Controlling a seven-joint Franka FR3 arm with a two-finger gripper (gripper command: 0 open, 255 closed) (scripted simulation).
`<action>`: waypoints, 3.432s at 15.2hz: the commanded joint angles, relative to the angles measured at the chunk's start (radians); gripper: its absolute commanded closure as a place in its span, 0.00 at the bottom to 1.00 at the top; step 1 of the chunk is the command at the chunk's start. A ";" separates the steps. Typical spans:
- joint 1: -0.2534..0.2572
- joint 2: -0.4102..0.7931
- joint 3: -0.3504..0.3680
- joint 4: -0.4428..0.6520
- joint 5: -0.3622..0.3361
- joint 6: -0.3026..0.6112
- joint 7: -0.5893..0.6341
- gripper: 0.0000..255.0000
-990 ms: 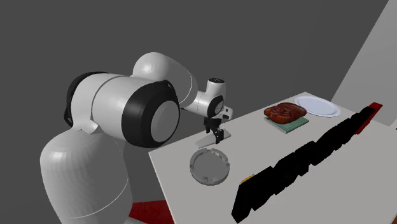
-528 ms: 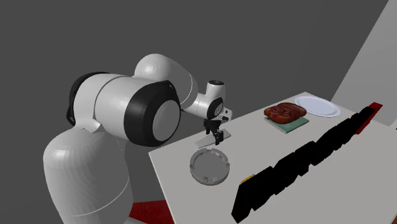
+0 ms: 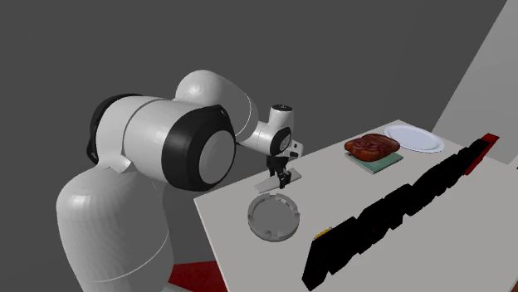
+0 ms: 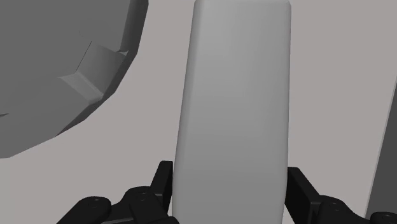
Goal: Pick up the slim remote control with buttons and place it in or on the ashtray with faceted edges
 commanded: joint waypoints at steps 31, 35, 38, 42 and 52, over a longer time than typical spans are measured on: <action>-0.021 -0.386 -0.027 -0.175 -0.107 -0.201 0.016 1.00; -0.052 -0.541 -0.038 -0.320 -0.152 -0.208 0.007 1.00; -0.077 -0.636 -0.047 -0.413 -0.181 -0.209 -0.003 1.00; -0.077 -0.610 -0.054 -0.448 -0.182 -0.148 -0.005 1.00; -0.074 -0.537 -0.070 -0.514 -0.179 -0.009 -0.012 1.00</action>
